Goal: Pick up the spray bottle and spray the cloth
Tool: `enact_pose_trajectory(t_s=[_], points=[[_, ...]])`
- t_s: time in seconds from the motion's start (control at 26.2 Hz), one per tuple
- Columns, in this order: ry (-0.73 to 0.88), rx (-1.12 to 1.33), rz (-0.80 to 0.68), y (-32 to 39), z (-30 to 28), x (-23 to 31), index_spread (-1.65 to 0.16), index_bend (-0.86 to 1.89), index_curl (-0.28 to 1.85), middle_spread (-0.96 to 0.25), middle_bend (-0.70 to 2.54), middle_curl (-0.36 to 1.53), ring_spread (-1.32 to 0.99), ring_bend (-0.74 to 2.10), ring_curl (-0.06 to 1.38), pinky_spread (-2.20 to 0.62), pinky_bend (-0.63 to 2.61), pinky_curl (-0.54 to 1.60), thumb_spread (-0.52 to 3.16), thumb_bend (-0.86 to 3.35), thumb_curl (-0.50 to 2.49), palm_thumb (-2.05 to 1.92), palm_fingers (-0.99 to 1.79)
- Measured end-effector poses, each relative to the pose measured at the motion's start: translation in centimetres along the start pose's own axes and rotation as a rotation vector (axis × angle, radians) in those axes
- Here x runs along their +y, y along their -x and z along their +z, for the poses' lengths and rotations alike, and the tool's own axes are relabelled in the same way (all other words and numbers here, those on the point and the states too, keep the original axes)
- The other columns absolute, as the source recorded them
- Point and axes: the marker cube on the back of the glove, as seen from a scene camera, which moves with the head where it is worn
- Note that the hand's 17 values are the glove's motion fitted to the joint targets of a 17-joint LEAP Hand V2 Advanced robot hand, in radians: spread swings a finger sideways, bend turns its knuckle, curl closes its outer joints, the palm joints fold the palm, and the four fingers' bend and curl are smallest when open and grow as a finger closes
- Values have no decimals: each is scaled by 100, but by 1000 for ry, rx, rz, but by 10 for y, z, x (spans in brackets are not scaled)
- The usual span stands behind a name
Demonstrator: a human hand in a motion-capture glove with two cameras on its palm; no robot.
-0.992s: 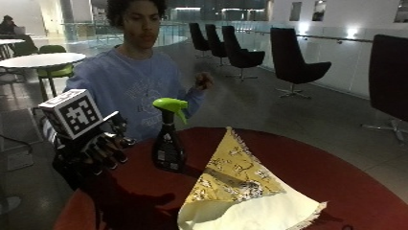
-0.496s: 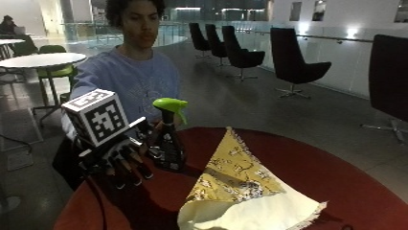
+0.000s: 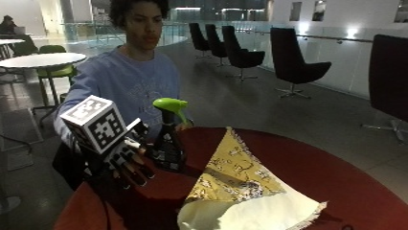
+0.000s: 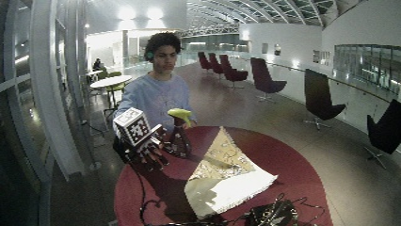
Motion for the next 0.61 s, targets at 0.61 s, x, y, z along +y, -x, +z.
enact_pose_trajectory(t_s=[0.61], points=[[51,-537,-214,99,69,56,-40,9,16,-3,30,33,0,50,29,21,49,33,105,-2,26,53,42]])
